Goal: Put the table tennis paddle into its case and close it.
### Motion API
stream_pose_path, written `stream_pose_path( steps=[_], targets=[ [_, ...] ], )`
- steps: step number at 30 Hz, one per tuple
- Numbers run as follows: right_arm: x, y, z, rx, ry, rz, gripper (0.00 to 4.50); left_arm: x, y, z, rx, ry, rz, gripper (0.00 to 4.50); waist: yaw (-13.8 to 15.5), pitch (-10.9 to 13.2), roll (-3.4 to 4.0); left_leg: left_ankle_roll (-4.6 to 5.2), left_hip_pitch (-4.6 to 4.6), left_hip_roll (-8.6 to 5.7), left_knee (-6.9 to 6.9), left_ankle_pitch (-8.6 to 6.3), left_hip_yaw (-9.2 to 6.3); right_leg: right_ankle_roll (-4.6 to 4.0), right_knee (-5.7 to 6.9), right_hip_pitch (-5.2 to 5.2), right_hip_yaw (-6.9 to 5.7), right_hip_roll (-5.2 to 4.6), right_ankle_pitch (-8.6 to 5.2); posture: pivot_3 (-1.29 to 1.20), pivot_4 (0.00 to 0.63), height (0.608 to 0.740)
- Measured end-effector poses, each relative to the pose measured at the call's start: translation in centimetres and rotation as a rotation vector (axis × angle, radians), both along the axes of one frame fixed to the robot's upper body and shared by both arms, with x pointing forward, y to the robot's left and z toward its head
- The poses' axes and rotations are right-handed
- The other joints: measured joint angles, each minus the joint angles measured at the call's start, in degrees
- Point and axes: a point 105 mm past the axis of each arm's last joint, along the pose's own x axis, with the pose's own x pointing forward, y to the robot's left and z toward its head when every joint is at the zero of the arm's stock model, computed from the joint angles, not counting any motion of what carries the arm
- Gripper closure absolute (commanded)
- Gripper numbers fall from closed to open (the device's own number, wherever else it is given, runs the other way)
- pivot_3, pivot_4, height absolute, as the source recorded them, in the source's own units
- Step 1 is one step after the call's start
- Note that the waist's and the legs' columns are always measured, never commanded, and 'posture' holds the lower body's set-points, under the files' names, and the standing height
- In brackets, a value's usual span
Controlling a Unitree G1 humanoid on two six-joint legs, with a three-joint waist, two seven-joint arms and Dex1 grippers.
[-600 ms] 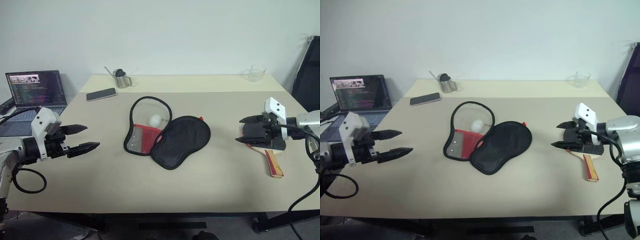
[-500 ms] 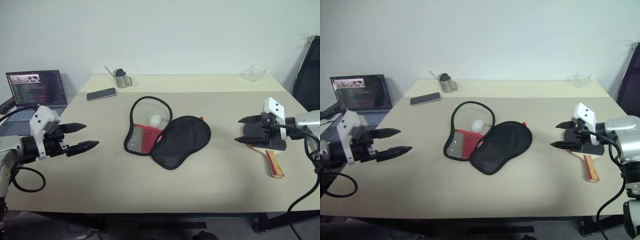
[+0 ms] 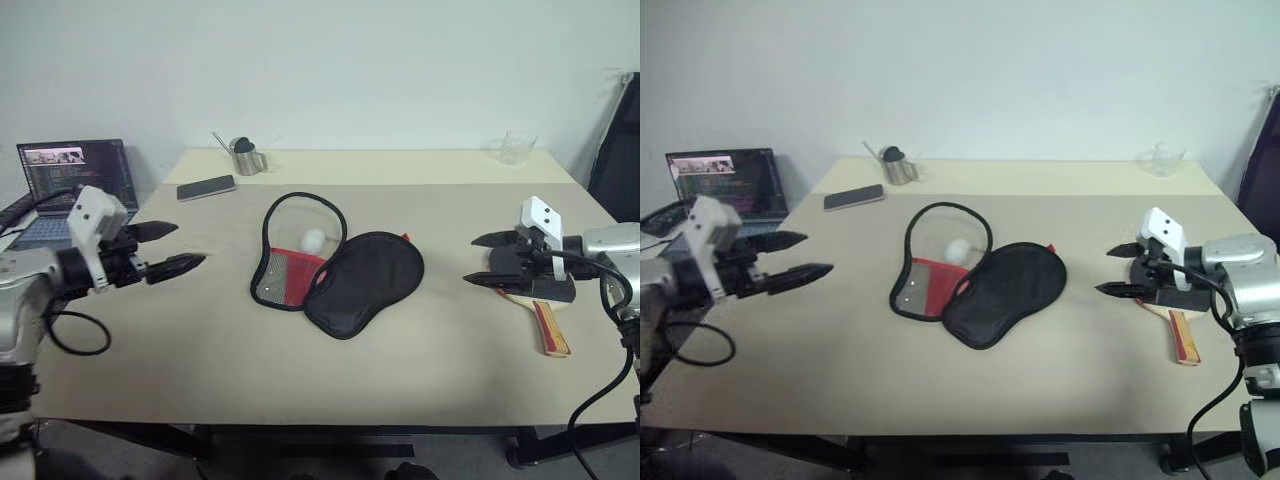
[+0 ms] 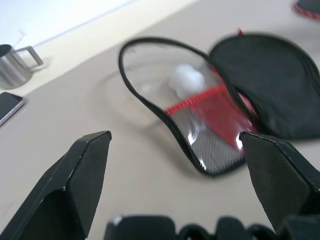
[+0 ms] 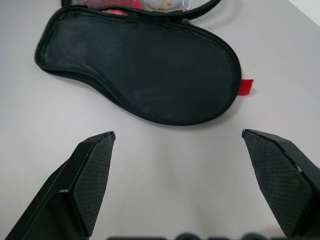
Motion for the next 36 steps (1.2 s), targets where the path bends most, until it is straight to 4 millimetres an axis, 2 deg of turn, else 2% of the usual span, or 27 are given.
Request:
stream_pose_path(
  steps=[3, 6, 11, 16, 19, 27, 30, 32, 34, 36],
  targets=[
    [0.0, -0.5, 0.1, -0.009, -0.006, -0.020, 0.02, 1.4, -1.5, -2.8, -0.053, 0.085, -0.030, 0.00, -0.1, 0.0, 0.00, 0.00, -0.03, -0.01, 0.01, 0.00, 0.02, 0.00, 0.00, -0.03, 0.02, 0.00, 0.00, 0.00, 0.150, 0.740],
    [-0.1, -0.8, 0.5, -0.018, -0.020, -0.041, 0.02, 3.6, -2.8, -4.9, -0.122, 0.156, -0.007, 0.00, 0.0, 0.0, -0.03, 0.00, -0.06, 0.00, 0.07, 0.00, -0.01, 0.00, 0.04, -0.04, -0.02, 0.02, 0.01, 0.00, 0.150, 0.740],
    [-0.4, -1.5, 0.6, -0.049, -0.026, -0.073, 0.02, 6.7, -4.3, -6.3, -0.175, 0.215, 0.073, 0.00, 0.0, 0.0, -0.08, 0.00, -0.10, -0.04, 0.10, 0.00, 0.00, 0.02, 0.03, -0.04, 0.00, 0.00, 0.02, 0.00, 0.150, 0.740],
    [-1.0, -2.7, 0.3, -0.068, -0.008, -0.117, 0.02, 7.5, -5.0, -8.8, -0.189, 0.293, 0.137, 0.00, -0.3, 0.0, -0.08, 0.00, -0.10, -0.02, 0.10, 0.00, 0.07, 0.02, 0.07, -0.12, 0.04, 0.00, 0.02, 0.00, 0.150, 0.740],
    [-1.2, -2.7, 0.7, -0.060, -0.021, -0.122, 0.02, 7.8, -6.0, -10.2, -0.203, 0.327, 0.153, 0.00, -0.2, 0.0, -0.09, 0.00, -0.10, -0.02, 0.12, 0.00, 0.05, 0.04, 0.09, -0.11, 0.04, 0.00, 0.03, 0.00, 0.150, 0.740],
    [-1.3, -2.5, 0.9, -0.057, -0.027, -0.117, 0.02, 8.1, -8.9, -11.2, -0.236, 0.338, 0.110, 0.00, -0.1, 0.0, -0.10, -0.01, -0.11, -0.03, 0.12, 0.00, 0.05, 0.04, 0.07, -0.10, 0.03, -0.02, 0.03, 0.00, 0.150, 0.740],
    [-1.3, -2.5, 1.0, -0.056, -0.029, -0.121, 0.00, 8.1, -9.4, -11.4, -0.245, 0.336, 0.113, 0.63, 0.0, 0.0, -0.11, -0.01, -0.11, -0.03, 0.12, 0.00, 0.04, 0.04, 0.07, -0.10, 0.03, -0.02, 0.03, 0.00, 0.150, 0.740],
    [-1.2, -2.5, 1.0, -0.056, -0.032, -0.127, 0.00, 7.9, -9.4, -11.4, -0.259, 0.337, 0.117, 1.29, 0.0, 0.0, -0.11, -0.01, -0.11, -0.03, 0.12, 0.00, 0.06, 0.04, 0.07, -0.10, 0.05, -0.03, 0.03, 0.00, 0.150, 0.740],
    [-1.2, -2.6, 1.1, -0.056, -0.034, -0.129, 0.00, 7.6, -9.3, -11.5, -0.267, 0.337, 0.126, 2.15, 0.0, 0.0, -0.11, -0.01, -0.11, -0.02, 0.12, 0.00, 0.05, 0.04, 0.06, -0.10, 0.04, -0.03, 0.03, 0.00, 0.150, 0.740],
    [-1.2, -2.5, 1.1, -0.055, -0.035, -0.129, 0.00, 7.3, -9.2, -11.5, -0.276, 0.334, 0.140, 2.76, 0.0, 0.0, -0.11, -0.02, -0.11, -0.02, 0.12, 0.01, 0.04, 0.04, 0.06, -0.10, 0.04, -0.03, 0.03, 0.00, 0.150, 0.740]
  ],
)
